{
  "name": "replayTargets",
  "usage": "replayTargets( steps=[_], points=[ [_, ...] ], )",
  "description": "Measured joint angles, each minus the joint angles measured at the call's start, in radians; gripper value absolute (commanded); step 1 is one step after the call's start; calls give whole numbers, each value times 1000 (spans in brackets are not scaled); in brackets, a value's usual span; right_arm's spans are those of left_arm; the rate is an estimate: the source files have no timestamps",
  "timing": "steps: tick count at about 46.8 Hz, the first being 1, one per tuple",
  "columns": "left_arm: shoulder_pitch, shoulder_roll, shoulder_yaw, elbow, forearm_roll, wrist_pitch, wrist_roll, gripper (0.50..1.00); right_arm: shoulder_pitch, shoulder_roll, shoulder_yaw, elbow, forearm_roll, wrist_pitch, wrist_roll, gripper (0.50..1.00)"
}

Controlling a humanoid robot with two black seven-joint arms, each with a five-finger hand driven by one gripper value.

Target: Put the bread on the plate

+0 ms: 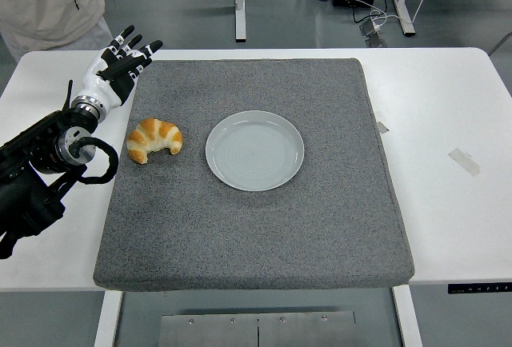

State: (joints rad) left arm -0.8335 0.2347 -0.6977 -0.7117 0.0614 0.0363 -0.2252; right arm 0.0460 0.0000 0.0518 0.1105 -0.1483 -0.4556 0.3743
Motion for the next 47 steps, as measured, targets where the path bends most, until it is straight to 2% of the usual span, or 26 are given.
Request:
replayTargets(
  steps=[6, 10, 18, 21, 47],
  points=[
    [1, -1, 2, 0, 1, 0, -3, 975, 0, 0, 0, 0, 0, 0, 0, 1000],
    [1, 0, 10, 0, 1, 1, -26, 977, 0, 0, 0, 0, 0, 0, 0, 1000],
    [5, 3, 17, 1, 22, 1, -133, 977, 0, 0, 0, 0, 0, 0, 0, 1000],
    [7, 2, 16, 1, 30, 1, -156, 975, 0, 0, 0, 0, 0, 0, 0, 1000],
    [-6, 3, 15, 0, 31, 29, -158, 974, 0, 0, 0, 1, 0, 0, 0, 1000]
  ],
)
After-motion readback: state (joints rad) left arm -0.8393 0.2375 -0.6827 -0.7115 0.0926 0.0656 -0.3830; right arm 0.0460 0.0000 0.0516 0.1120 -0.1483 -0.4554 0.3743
